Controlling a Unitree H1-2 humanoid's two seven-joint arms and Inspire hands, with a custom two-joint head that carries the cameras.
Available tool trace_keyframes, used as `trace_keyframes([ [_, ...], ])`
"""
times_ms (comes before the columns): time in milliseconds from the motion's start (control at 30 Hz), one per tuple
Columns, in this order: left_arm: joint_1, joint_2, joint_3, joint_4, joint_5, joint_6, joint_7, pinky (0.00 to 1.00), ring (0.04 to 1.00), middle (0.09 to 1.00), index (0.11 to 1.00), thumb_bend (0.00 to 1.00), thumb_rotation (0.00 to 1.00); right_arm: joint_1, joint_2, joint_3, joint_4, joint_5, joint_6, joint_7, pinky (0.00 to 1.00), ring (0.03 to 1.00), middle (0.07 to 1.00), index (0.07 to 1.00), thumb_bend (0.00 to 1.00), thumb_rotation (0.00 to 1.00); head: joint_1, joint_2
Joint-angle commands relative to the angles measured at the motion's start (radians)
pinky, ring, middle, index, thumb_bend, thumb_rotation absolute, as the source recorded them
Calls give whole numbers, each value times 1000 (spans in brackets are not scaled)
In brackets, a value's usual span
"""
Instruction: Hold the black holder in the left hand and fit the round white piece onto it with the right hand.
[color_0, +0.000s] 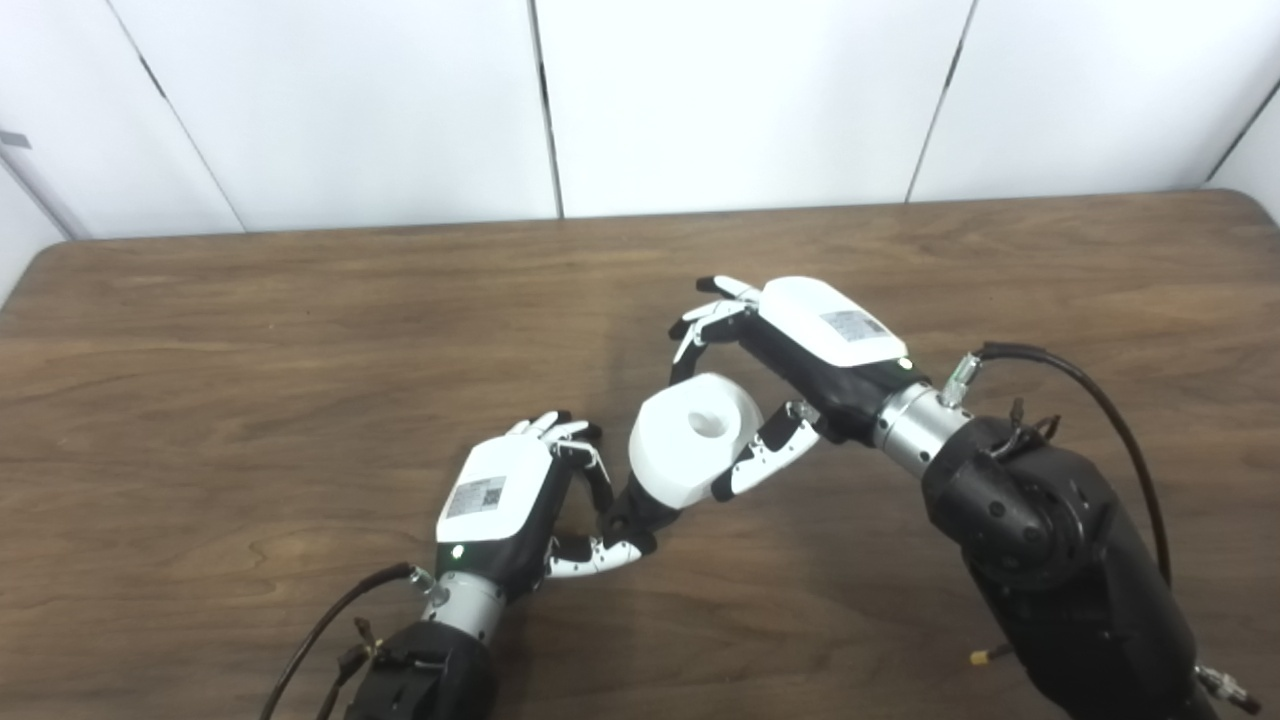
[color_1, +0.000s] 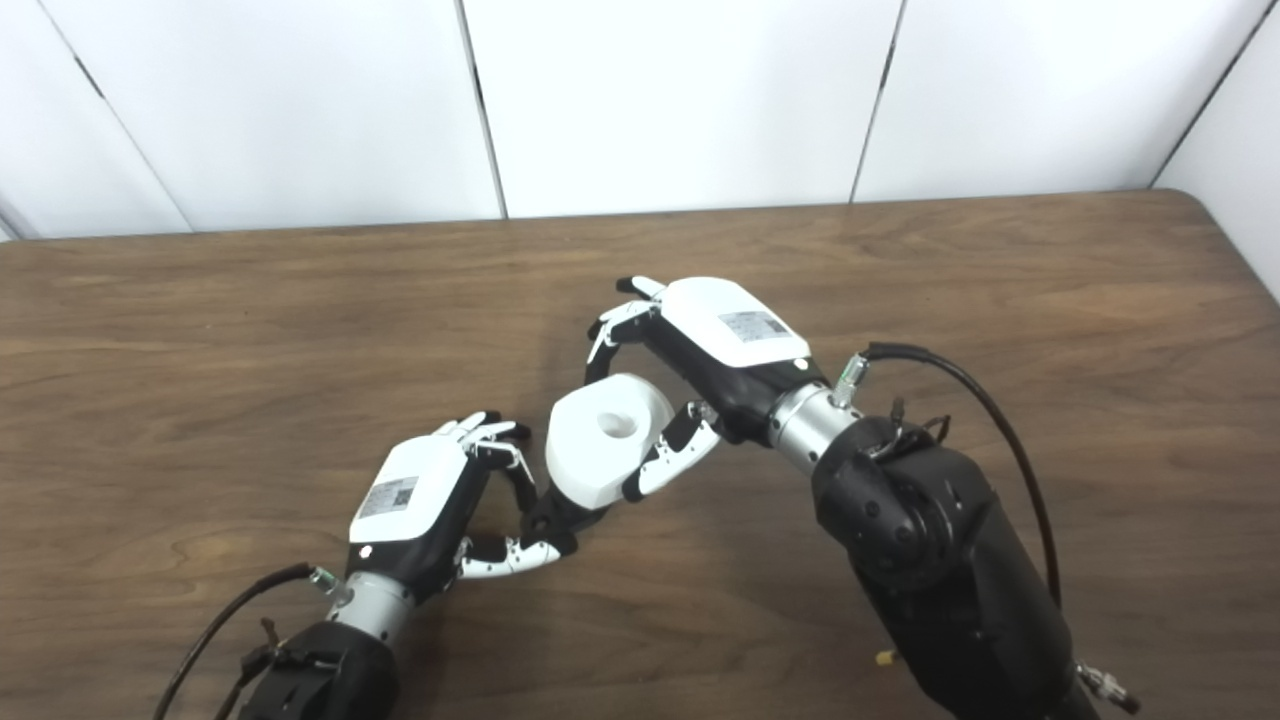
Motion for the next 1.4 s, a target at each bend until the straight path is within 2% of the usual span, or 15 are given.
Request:
trace_keyframes([
  [0,23,6,-35,50,22,20,-79,930,923,836,491,513,46,-44,10,-4,-21,-1,-29,-15,864,955,800,485,522,133,4,3],
  [667,29,2,-38,42,23,18,-73,931,925,835,491,513,47,-30,48,26,15,-20,-39,-29,868,951,796,484,523,132,10,12],
  [867,33,-1,-40,28,30,24,-80,931,925,834,491,513,47,-24,46,28,26,-18,-63,-40,851,941,788,484,522,132,7,18],
  [1367,30,-8,-46,10,34,44,-98,935,926,837,491,512,46,-18,46,36,42,-20,-65,-24,852,941,790,484,523,132,14,31],
])
